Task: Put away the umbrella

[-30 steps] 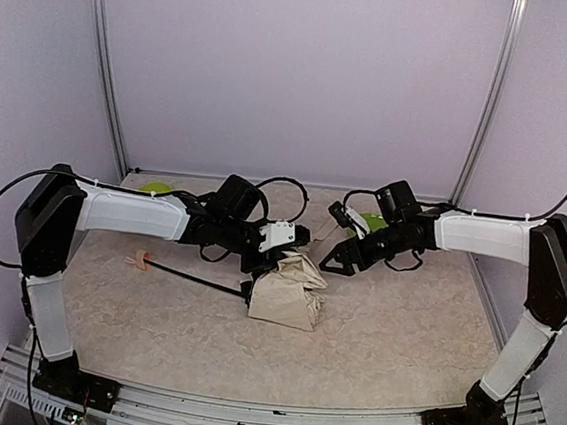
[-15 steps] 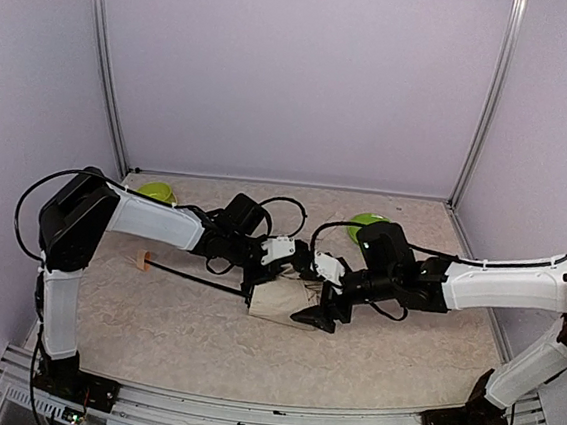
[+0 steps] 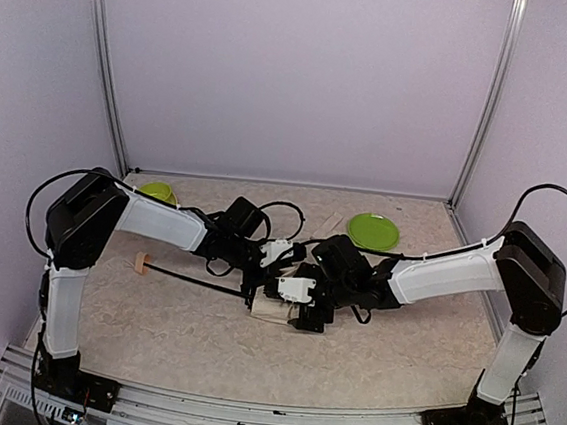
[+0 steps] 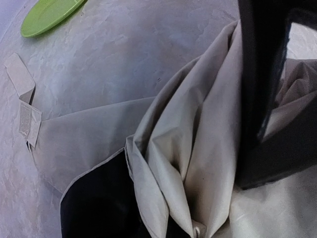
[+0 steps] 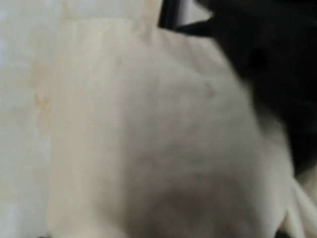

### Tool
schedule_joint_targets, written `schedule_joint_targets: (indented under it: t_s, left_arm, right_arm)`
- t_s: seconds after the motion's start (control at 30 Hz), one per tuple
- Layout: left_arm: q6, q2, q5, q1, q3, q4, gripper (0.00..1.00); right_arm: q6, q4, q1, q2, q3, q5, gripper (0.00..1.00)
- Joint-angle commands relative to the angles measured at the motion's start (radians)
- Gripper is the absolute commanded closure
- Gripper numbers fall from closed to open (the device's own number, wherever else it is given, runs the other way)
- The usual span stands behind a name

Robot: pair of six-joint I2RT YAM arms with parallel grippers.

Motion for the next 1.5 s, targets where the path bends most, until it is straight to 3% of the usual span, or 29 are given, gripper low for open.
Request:
schedule_joint_targets:
  t_s: [0.0,0.1,0.17,0.23,0.27,0.33,0.53,0.63,0.73,0.83,0.9,1.0,1.13,1.27,1.47]
  left_arm:
    - [-0.01,0.054,0.04,0.008,0.01,-0.061,1.0]
    - [-0.029,0.06,0.059,0.02,0.014,-0.06,1.0]
    - [-0.055,0.052,0.069,0.035,0.015,-0.048,0.98]
    - [-0.103,0.034,0.073,0.055,0.017,-0.014,0.76]
    - [-0.134,0.021,0.08,0.068,0.015,0.012,0.62]
    - [-0.199,-0.014,0.099,0.099,0.0,0.075,0.44]
    - [-0.455,-0.174,0.062,0.205,-0.134,0.389,0.15]
    - [-0.534,-0.283,-0.027,0.253,-0.224,0.506,0.11]
    - [-0.503,-0.408,-0.098,0.255,-0.253,0.478,0.12]
    - [-0.366,-0.525,-0.063,0.202,-0.268,0.321,0.21]
    - [-0.189,-0.6,-0.052,0.129,-0.296,0.21,0.27]
    - [-0.025,-0.668,0.023,0.017,-0.358,0.081,0.28]
    - [0.085,-0.62,-0.038,-0.126,-0.358,-0.063,0.23]
    - [0.169,-0.555,-0.08,-0.174,-0.395,-0.055,0.16]
    - [0.176,-0.425,-0.09,-0.211,-0.356,-0.066,0.14]
  right_arm:
    - [-0.033,-0.098,0.007,0.092,0.047,0.027,0.09]
    - [0.0,-0.164,0.003,0.14,0.073,-0.006,0.19]
    - [0.031,-0.215,0.003,0.165,0.094,-0.044,0.32]
    - [0.07,-0.267,0.002,0.178,0.113,-0.086,0.48]
    - [0.088,-0.288,0.0,0.182,0.12,-0.109,0.52]
    - [0.126,-0.325,-0.005,0.19,0.129,-0.154,0.58]
    - [0.26,-0.457,-0.028,0.247,0.187,-0.245,0.69]
    - [0.307,-0.522,-0.046,0.289,0.228,-0.288,0.73]
    - [0.34,-0.568,-0.065,0.314,0.255,-0.334,0.74]
    - [0.401,-0.63,-0.1,0.337,0.305,-0.41,0.75]
    - [0.443,-0.677,-0.121,0.359,0.342,-0.458,0.76]
    - [0.464,-0.723,-0.128,0.391,0.388,-0.558,0.77]
    - [0.464,-0.784,-0.132,0.439,0.431,-0.639,0.79]
    - [0.469,-0.782,-0.148,0.458,0.415,-0.714,0.81]
    - [0.489,-0.747,-0.159,0.478,0.425,-0.725,0.81]
